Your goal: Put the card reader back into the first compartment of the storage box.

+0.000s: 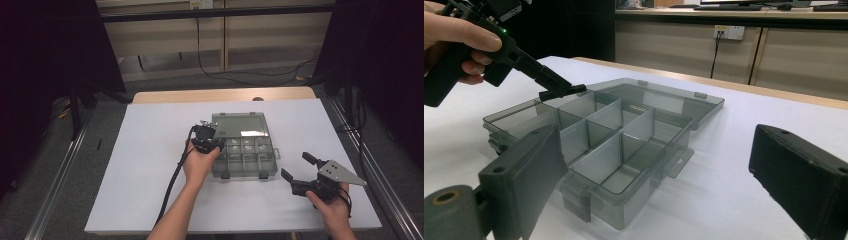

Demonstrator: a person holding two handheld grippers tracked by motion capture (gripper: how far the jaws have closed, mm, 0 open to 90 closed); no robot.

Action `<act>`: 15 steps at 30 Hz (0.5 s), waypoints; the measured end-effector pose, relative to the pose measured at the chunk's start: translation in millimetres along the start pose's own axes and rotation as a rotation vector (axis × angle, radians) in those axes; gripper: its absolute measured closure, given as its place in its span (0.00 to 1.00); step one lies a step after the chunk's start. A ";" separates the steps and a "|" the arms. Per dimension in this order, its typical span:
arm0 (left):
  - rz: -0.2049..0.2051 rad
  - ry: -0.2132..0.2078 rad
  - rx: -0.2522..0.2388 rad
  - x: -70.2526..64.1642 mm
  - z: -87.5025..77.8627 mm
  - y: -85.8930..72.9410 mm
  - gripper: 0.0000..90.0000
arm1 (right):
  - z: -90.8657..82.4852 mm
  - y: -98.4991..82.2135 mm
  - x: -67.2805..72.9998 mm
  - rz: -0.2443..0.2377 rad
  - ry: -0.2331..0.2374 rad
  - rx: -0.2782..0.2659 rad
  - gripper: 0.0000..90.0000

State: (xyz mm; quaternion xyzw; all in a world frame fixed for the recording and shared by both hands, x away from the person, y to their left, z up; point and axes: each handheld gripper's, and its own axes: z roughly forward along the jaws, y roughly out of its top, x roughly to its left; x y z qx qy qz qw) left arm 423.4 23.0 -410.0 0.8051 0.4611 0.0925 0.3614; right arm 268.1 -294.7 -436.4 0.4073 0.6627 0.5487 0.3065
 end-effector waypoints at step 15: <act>0.011 0.011 -0.002 -0.4 2.8 -0.8 0.82 | 0.0 0.0 -0.5 0.005 0.003 -0.001 0.08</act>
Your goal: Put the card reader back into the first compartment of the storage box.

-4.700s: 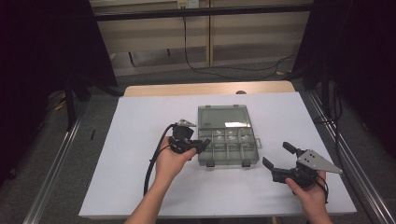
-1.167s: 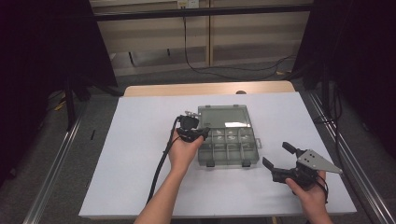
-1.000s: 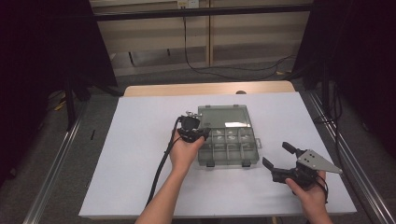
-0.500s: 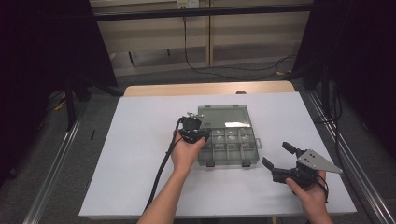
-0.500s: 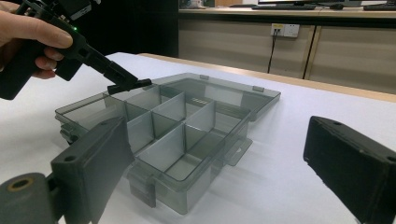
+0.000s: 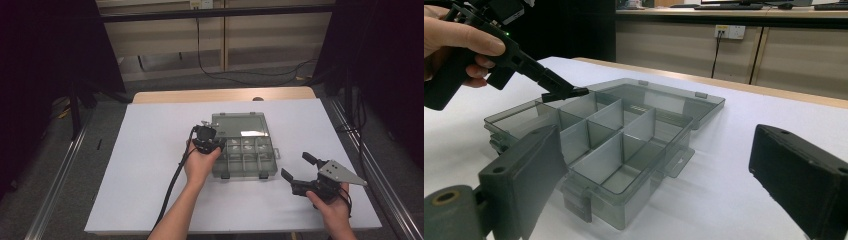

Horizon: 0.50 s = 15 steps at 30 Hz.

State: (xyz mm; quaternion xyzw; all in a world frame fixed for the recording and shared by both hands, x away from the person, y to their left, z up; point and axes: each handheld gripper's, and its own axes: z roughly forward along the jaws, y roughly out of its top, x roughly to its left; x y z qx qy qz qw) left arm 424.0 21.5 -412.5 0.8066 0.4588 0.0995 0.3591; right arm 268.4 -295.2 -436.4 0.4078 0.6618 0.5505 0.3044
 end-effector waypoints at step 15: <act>0.011 0.009 -0.020 -1.5 -1.8 0.6 0.73 | 0.1 -0.1 0.0 0.000 0.001 0.001 0.08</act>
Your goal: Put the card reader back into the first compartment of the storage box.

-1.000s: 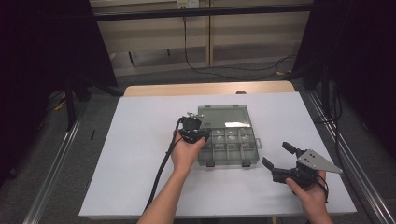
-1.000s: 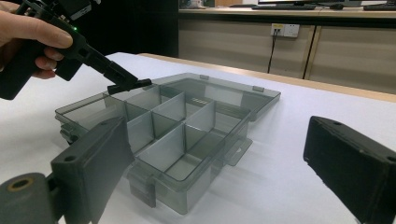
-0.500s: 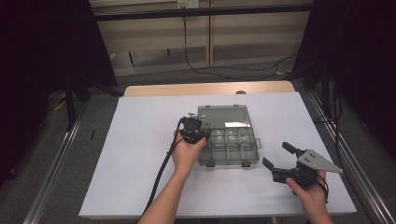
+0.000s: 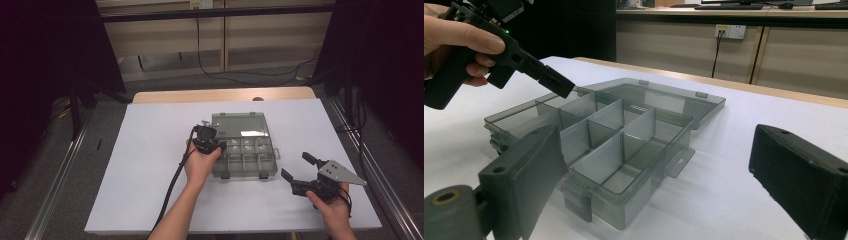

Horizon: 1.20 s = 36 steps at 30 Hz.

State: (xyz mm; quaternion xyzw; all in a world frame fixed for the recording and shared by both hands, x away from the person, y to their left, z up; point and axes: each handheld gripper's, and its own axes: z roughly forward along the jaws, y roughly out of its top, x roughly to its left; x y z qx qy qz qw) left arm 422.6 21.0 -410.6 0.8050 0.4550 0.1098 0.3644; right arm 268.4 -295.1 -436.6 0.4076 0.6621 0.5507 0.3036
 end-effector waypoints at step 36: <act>-0.004 0.001 -0.060 30.7 -23.7 5.3 0.18 | 1.8 -1.8 -4.7 0.002 -0.013 0.022 0.07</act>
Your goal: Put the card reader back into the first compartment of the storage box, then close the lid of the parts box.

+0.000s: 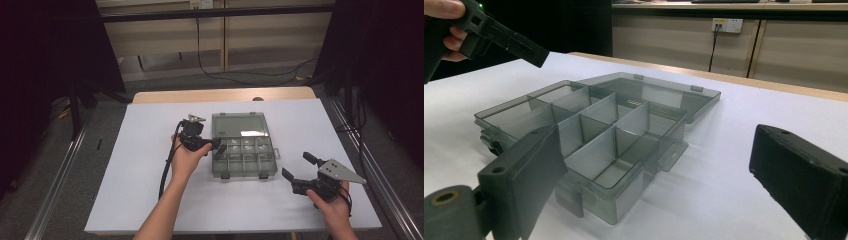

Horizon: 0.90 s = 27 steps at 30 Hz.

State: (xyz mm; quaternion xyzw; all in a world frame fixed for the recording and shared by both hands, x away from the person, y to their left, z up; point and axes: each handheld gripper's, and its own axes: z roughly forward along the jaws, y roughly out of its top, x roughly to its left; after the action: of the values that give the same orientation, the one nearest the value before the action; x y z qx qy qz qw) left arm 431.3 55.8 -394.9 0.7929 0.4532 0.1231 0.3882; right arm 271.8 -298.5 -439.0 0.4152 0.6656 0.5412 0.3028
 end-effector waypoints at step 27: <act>-0.023 0.027 -0.008 18.7 -5.0 0.5 0.16 | 5.0 -0.3 -4.5 0.004 -0.016 0.014 0.07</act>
State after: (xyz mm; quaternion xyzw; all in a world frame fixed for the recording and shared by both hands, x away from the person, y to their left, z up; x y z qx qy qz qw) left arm 439.3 73.4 -394.1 0.7844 0.4671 0.1311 0.3866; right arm 278.1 -300.1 -440.6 0.4231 0.6661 0.5336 0.3043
